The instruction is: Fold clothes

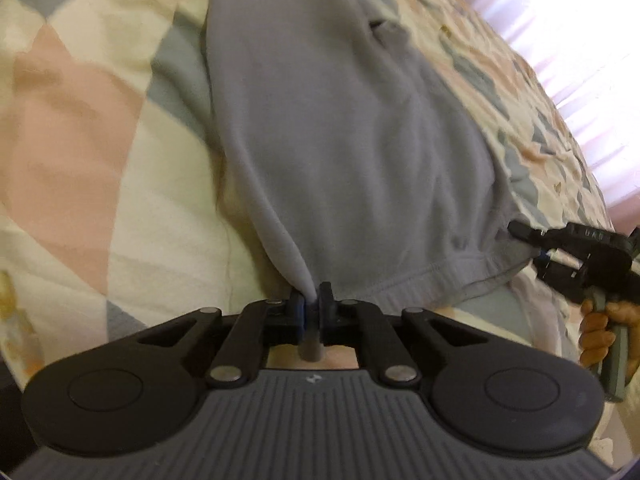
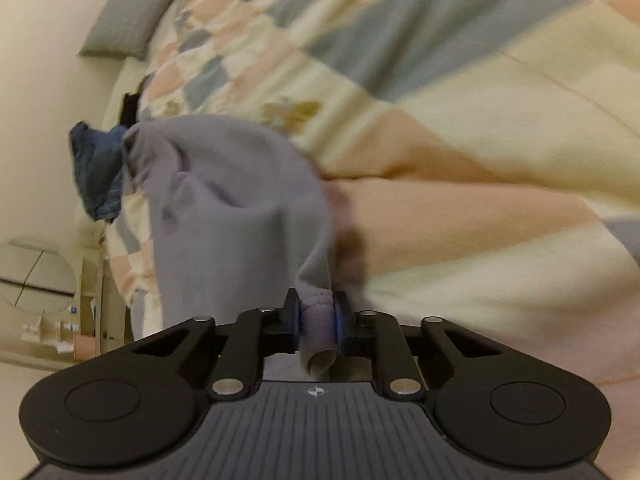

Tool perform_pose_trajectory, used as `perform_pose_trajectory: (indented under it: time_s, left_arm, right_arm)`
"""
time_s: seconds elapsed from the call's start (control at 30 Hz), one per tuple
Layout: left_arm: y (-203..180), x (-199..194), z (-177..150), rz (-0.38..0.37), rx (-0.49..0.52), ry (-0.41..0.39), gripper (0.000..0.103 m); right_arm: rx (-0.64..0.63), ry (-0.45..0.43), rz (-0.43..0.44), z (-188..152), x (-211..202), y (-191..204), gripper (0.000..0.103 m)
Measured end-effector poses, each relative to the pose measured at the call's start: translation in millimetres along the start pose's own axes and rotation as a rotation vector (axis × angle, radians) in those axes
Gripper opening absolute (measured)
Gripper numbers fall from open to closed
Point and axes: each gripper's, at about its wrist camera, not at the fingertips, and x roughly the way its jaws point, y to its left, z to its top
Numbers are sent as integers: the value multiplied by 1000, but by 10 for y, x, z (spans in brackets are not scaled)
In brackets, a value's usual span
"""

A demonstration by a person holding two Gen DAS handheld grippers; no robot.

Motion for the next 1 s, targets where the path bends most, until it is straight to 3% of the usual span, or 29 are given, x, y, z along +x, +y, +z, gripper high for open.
perform_pose_trajectory:
  time_s: [0.17, 0.3, 0.43, 0.63, 0.73, 0.77, 0.8, 0.83, 0.87, 0.93, 1.0]
  left_arm:
    - [-746, -711, -163, 67, 205, -189, 3]
    - [-1573, -1195, -657, 63, 311, -251, 3]
    - [-2218, -1026, -1363, 24, 316, -134, 4]
    - [-3138, -421, -2256, 3, 401, 30, 4]
    - [-3435, -370, -2521, 21, 473, 21, 5]
    - [-3447, -283, -2606, 59, 491, 31, 6]
    - [-3407, -125, -2685, 119, 497, 71, 10]
    - [-3354, 21, -2732, 170, 499, 123, 15]
    - [-3263, 100, -2747, 182, 479, 156, 24]
    - [-3154, 123, -2731, 188, 457, 175, 33]
    - [-3188, 21, -2690, 193, 502, 162, 37]
  right_arm:
    - [-214, -134, 105, 183, -700, 579, 12]
    - [-387, -147, 104, 250, -1418, 785, 11]
    - [-410, -106, -45, 258, -2016, 315, 11]
    - [-341, 5, -340, 68, -2450, -854, 11]
    - [-271, -14, -355, -37, -2666, -1264, 11]
    - [-263, -11, -357, -74, -2680, -1347, 15]
    - [-269, 6, -385, -120, -2638, -1420, 26]
    - [-275, 29, -443, -152, -2550, -1453, 34]
    - [-288, 35, -525, -192, -2481, -1454, 49]
    - [-341, 18, -644, -281, -2426, -1383, 54]
    - [-410, -21, -728, -374, -2432, -1265, 59]
